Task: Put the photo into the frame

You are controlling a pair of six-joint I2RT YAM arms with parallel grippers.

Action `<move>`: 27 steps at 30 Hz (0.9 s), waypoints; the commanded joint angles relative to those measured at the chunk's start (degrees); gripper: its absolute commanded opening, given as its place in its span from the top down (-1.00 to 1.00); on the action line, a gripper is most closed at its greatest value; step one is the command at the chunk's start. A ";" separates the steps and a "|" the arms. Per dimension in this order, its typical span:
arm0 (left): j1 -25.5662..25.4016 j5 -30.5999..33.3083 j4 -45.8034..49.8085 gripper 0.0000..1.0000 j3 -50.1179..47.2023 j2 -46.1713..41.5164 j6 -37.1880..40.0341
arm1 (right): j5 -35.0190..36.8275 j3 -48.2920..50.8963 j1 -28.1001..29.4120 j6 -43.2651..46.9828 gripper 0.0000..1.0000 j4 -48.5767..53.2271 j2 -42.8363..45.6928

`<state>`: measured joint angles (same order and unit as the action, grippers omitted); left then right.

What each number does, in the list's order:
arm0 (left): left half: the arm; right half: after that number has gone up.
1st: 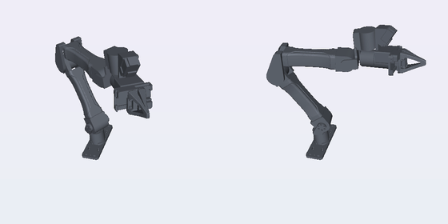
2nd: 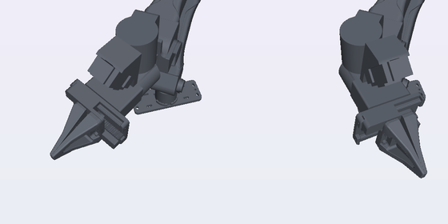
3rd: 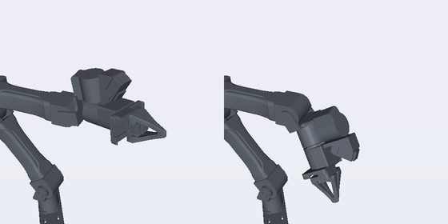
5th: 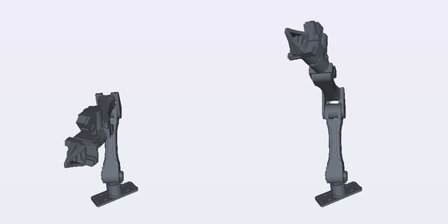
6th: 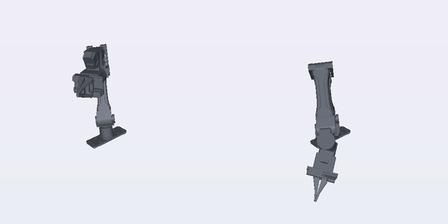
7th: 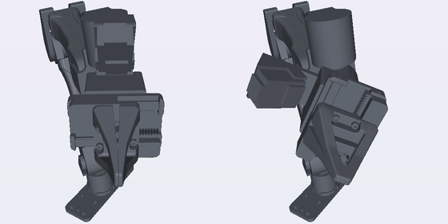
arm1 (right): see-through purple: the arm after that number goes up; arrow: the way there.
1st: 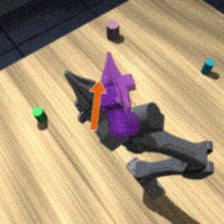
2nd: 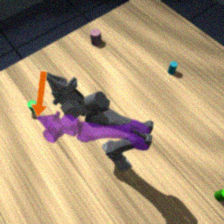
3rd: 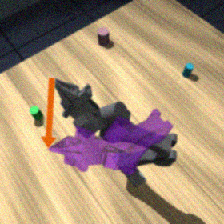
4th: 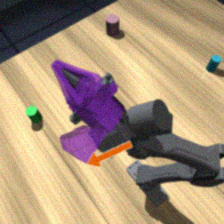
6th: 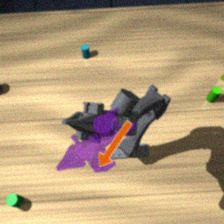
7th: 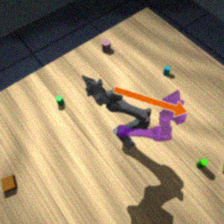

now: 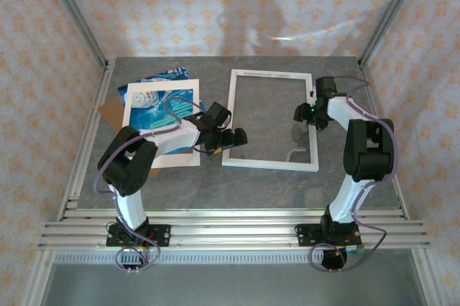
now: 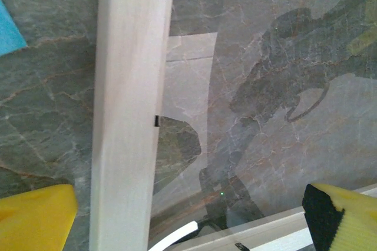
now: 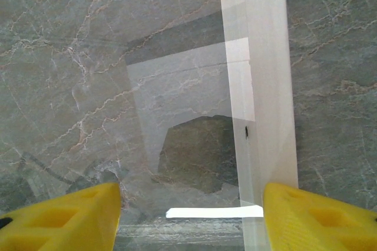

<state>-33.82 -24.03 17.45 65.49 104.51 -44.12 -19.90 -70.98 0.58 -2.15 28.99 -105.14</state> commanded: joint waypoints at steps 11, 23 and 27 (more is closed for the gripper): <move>-1.33 -1.21 -2.95 -1.00 -2.76 0.03 -1.67 | 0.28 -0.59 2.08 -1.12 -0.24 2.59 2.17; -1.29 -1.55 -2.40 -1.00 -2.19 -0.17 -1.32 | -5.83 1.21 2.85 -5.44 -0.19 -3.01 1.24; -1.29 -1.28 -2.34 -1.00 -2.34 -0.13 -1.30 | -3.99 0.95 2.80 -3.99 -0.17 -2.28 1.15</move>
<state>-34.26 -24.67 15.51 63.35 104.51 -45.01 -20.80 -70.57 2.26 -5.80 26.92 -103.98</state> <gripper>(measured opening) 0.998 0.587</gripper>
